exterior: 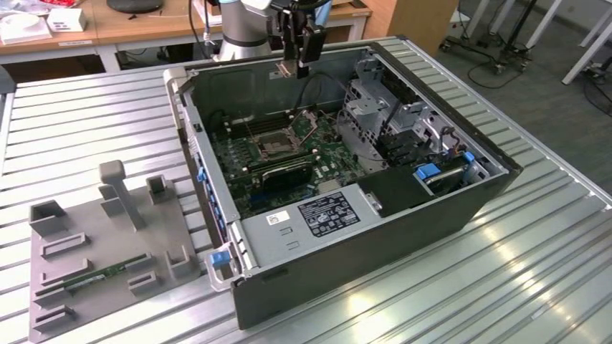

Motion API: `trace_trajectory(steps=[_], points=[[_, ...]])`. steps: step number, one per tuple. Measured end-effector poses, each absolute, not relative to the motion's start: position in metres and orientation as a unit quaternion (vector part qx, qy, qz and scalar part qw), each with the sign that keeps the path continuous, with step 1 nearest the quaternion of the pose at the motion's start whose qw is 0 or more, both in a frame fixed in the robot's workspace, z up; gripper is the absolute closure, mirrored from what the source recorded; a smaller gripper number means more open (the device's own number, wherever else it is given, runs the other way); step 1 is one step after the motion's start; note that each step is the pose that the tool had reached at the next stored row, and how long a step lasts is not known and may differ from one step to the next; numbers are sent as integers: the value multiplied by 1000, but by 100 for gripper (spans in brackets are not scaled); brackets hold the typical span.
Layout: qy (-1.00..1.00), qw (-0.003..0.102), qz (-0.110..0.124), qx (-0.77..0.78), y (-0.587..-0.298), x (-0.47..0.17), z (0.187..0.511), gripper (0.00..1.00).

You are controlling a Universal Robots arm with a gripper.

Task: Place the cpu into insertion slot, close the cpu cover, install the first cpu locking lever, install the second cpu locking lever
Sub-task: 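Place the cpu into insertion slot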

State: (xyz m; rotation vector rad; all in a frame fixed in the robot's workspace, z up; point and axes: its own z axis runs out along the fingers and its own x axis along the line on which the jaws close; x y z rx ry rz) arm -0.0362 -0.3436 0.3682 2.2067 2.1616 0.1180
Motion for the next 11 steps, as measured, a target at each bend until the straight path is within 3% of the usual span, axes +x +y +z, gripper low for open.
trace_trajectory(steps=[8,11], points=[[699,25,38,714,-344,-36,368,46],[699,19,32,714,-344,-36,368,46]])
